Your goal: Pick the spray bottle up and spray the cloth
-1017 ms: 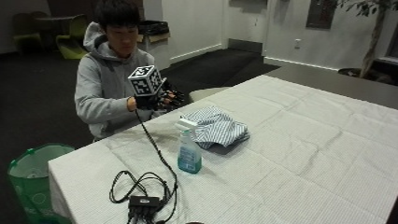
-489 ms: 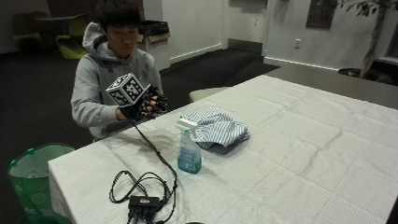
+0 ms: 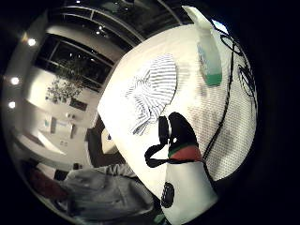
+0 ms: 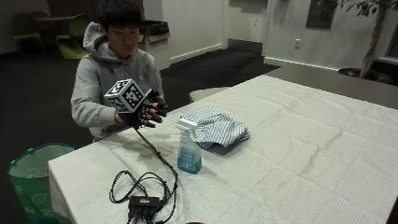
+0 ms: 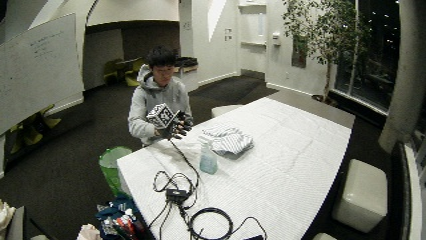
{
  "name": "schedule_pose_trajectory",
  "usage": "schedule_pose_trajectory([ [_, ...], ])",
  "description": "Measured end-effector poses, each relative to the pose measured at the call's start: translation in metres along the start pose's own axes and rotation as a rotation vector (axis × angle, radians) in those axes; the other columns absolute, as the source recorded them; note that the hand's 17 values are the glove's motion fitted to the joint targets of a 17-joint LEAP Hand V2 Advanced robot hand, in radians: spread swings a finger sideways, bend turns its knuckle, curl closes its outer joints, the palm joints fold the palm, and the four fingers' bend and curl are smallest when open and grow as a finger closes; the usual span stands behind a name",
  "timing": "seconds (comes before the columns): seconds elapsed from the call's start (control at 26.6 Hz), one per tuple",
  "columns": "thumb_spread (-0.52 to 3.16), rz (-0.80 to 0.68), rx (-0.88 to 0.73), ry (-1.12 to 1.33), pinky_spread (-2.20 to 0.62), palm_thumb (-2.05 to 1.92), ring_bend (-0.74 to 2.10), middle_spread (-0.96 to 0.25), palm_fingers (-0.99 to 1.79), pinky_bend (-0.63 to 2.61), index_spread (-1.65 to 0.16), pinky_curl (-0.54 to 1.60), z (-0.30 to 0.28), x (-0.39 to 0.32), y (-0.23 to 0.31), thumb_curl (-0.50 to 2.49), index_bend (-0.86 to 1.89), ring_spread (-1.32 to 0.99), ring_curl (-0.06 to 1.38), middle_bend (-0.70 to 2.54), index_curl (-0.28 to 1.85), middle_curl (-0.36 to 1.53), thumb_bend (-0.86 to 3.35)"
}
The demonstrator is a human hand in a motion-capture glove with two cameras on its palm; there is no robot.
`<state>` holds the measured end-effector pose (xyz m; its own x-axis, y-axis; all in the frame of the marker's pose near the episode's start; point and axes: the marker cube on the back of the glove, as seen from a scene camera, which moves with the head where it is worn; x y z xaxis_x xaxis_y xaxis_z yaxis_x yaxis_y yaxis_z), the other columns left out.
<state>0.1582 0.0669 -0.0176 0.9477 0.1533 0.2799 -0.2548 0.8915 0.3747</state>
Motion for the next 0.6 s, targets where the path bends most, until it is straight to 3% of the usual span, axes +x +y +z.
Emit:
schedule_pose_trajectory([
  [0.6,1.01,0.184,0.041,-0.225,0.22,0.75,0.32,0.00,0.08,0.53,-0.31,0.36,0.018,0.036,-0.042,0.42,0.08,0.03,0.27,0.27,0.17,0.36,-0.03],
])
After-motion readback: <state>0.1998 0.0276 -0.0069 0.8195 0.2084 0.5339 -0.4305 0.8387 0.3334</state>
